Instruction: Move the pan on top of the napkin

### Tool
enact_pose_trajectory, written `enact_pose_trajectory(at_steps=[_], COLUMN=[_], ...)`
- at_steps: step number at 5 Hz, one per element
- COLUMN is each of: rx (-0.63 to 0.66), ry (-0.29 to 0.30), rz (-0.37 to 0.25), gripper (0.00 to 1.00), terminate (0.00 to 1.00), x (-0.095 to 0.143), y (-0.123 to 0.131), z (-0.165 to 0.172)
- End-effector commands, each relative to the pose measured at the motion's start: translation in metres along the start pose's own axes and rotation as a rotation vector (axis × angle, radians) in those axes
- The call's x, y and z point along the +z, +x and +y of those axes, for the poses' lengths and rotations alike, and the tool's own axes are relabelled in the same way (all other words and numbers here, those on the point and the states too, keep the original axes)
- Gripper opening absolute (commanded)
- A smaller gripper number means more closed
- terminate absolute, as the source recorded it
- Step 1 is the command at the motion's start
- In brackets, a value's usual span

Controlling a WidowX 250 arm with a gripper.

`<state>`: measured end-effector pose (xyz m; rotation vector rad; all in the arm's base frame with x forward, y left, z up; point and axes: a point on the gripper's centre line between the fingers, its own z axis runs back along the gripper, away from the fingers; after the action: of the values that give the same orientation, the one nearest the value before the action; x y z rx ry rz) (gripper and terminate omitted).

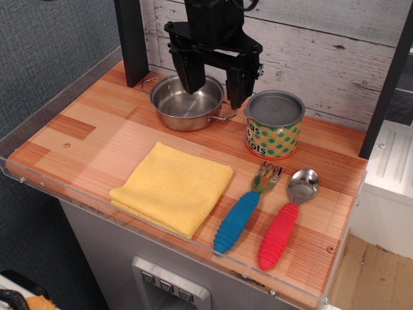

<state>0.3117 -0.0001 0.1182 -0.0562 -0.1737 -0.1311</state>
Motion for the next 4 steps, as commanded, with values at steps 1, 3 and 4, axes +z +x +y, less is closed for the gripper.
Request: enact_pose_trajectory(at_steps=[1,3,4], rx=[0.000,0.470,0.716], ry=[0.000,0.038,0.083], rz=[0.000,-0.013,-0.022], gripper=[1.00,1.00,1.00], terminate=[0.00,0.00,0.00], x=[0.000,-0.008,-0.015], y=[0.000,0.000,-0.001], z=[0.000,0.052,0.079])
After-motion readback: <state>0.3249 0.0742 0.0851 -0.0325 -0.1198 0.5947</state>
